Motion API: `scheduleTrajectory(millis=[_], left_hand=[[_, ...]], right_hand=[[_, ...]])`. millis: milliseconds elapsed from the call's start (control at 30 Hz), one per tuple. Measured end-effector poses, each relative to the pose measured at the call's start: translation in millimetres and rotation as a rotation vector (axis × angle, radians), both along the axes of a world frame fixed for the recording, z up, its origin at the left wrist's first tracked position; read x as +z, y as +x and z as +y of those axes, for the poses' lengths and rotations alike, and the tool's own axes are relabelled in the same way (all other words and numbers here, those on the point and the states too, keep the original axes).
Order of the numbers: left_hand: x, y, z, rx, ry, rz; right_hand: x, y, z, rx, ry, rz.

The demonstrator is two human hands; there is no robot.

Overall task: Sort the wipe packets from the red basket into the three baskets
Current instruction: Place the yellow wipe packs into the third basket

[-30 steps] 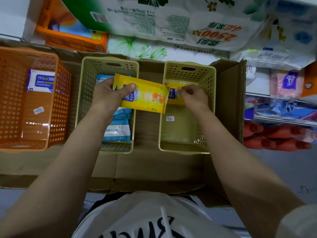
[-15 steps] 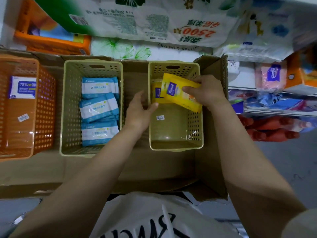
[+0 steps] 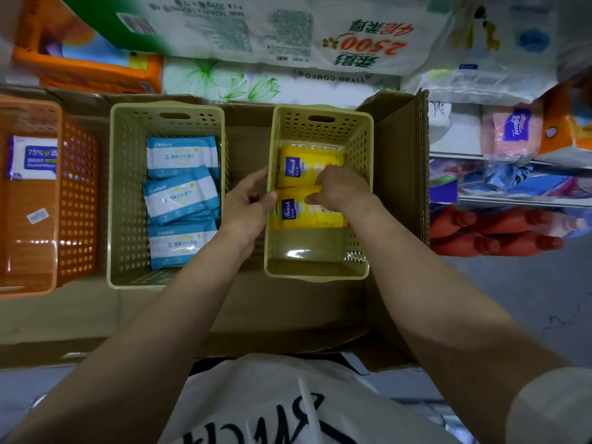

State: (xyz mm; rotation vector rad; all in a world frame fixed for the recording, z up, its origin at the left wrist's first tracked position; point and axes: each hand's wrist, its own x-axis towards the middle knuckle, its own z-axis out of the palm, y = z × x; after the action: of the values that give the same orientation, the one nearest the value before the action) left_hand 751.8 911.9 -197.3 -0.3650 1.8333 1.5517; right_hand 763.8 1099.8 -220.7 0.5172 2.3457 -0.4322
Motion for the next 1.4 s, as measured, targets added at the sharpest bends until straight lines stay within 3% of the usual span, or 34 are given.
scheduleTrajectory(millis=[100, 267, 433, 633, 833, 1167, 1400], left_hand=[[-1, 1, 0, 0.034, 0.015, -0.008], [-2, 1, -2, 0.05, 0.034, -0.008], [-3, -1, -3, 0.04, 0.014, -0.002], [-4, 2, -3, 0.037, -0.001, 0.018], [-5, 3, -5, 0.033, -0.016, 0.033], [-8, 3, -4, 0.032, -0.036, 0.046], [14, 7, -5, 0.004, -0.102, 0.07]], right_hand=[[-10, 9, -9, 0.058, 0.122, 0.027], [-14, 34, -21, 0.089, 0.213, 0.308], [-17, 44, -28, 0.156, 0.065, 0.124], [-26, 37, -25, 0.061, 0.093, 0.285], [-28, 36, -26, 0.028, 0.101, 0.312], [-27, 31, -28, 0.036, 0.126, 0.242], [10, 18, -22, 0.079, 0.024, 0.13]])
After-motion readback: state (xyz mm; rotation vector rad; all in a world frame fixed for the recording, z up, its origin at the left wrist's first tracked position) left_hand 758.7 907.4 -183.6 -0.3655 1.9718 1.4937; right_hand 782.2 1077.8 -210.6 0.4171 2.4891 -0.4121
